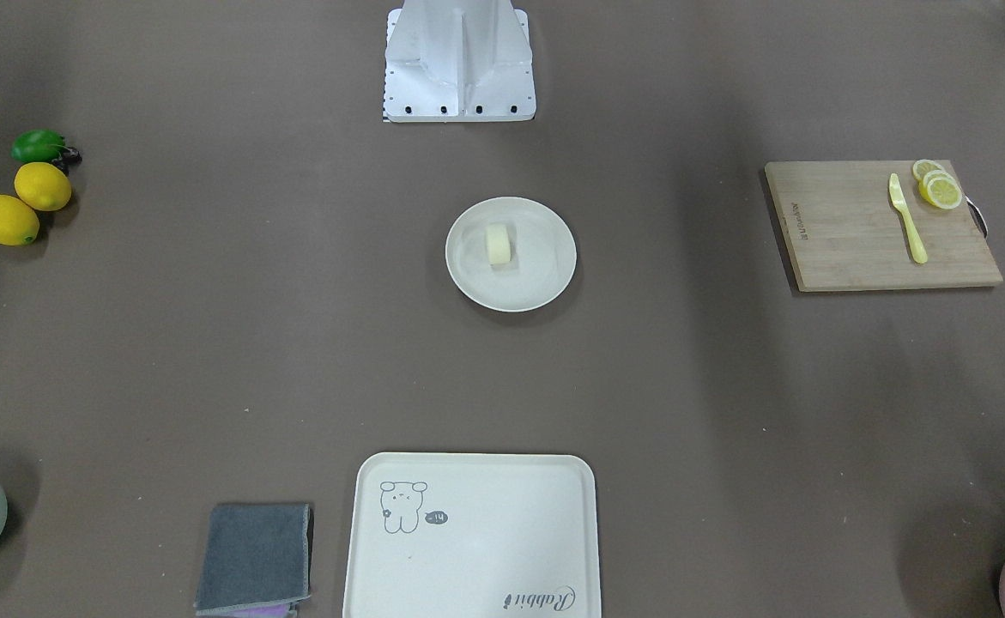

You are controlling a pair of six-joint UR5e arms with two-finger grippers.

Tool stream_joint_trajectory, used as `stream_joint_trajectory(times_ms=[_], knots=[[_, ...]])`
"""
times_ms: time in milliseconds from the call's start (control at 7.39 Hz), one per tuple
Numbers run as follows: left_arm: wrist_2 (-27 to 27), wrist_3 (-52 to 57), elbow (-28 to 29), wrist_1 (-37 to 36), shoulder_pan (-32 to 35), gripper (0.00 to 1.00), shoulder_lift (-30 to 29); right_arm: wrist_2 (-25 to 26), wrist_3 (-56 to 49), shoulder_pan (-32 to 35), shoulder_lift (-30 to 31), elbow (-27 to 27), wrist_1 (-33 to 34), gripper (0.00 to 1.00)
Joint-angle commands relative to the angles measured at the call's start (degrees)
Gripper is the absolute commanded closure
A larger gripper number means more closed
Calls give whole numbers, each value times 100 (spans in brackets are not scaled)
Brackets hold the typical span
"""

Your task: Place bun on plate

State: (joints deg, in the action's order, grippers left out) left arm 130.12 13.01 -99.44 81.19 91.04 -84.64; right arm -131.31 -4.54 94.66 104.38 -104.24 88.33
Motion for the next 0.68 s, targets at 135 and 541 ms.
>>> stream_joint_trajectory(times_ms=[135,541], knots=[[13,-9,12,2,45,3,35,0,-3,0,4,0,0,0],[49,9,-14,11,45,3,79,0,-3,0,4,9,0,0]])
